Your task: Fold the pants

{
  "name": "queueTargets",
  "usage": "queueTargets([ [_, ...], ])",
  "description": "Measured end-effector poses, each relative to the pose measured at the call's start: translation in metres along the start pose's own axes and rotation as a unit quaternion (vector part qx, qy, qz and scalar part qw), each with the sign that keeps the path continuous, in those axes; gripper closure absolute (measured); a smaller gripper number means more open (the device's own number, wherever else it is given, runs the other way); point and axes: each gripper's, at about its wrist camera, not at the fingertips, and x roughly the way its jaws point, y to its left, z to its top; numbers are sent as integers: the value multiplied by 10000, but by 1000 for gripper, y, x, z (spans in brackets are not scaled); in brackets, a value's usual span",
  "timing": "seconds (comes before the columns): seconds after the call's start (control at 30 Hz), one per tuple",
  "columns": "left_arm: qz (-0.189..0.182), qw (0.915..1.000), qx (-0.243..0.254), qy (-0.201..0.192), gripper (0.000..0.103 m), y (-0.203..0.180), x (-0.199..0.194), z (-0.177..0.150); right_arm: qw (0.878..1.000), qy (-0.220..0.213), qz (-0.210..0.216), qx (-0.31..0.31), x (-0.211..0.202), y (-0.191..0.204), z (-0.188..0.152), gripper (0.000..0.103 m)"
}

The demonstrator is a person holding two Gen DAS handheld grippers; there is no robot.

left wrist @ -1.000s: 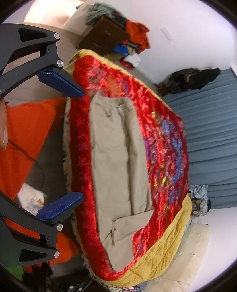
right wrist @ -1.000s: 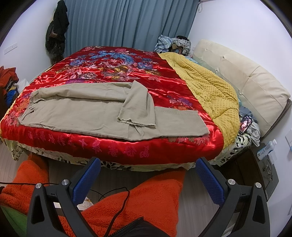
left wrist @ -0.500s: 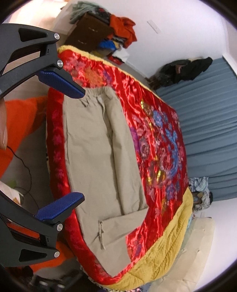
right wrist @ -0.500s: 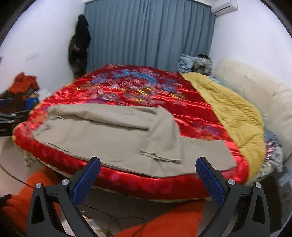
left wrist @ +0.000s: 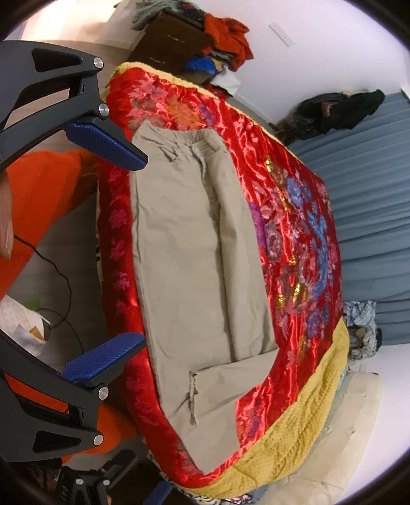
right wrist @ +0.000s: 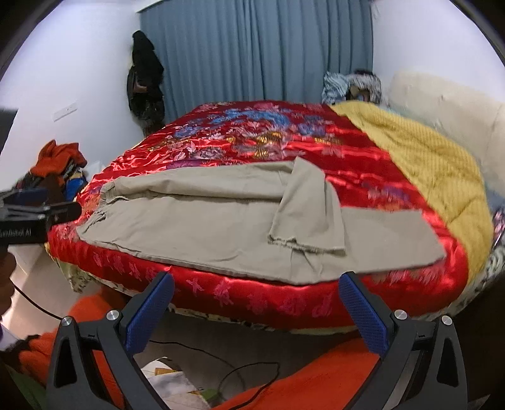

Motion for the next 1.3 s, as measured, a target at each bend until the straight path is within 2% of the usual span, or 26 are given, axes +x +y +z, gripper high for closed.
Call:
queueTargets([
  [0.2,5,9999,20,131,1,-4,9,-3,9992,289,293,-20,13,2,-4,0],
  [0.3,33,9999,36,154,1,-5,13,-3,9994,171,306,-19,17,-7,-2,0],
  [0.43,126,9996,41,247,1,-5,22,-4,9996,-113,4,-277,40,-33,17,0],
  [0.53,140,9991,3,394,1,-5,32,-6,9957,138,-264,-883,88,-43,30,1],
  [0.6,176,9989,17,433,1,-5,35,-6,9904,533,-263,-1250,131,-45,34,11],
  [0.63,207,9988,22,450,1,-5,37,-6,9875,660,-236,-1412,147,-42,35,28],
  [0.67,221,9987,19,467,1,-4,38,-6,9856,723,-219,-1516,157,-40,35,38],
  [0.83,280,9976,-23,630,1,0,50,-7,9754,1025,-84,-1949,222,-24,41,38],
  [0.9,302,9972,-25,678,1,1,54,-7,9702,1190,-240,-2099,250,-23,43,39],
  [0.97,321,9970,-32,708,1,4,56,-8,9740,1304,-408,-1809,267,-40,54,85],
  [1.0,332,9968,-39,719,1,6,57,-8,9776,1275,-532,-1587,268,-50,62,99],
  [1.07,368,9963,-65,772,1,9,63,-10,9867,899,-802,-1089,252,-77,89,100],
  [1.17,329,9945,-96,990,1,8,80,-12,9865,428,-1098,-1140,219,-93,119,100],
  [1.23,284,9934,-59,1106,1,5,90,-10,9810,422,-902,-1668,205,-86,124,100],
  [1.3,254,9931,8,1147,1,1,97,-7,9625,696,-565,-2561,198,-64,108,100],
])
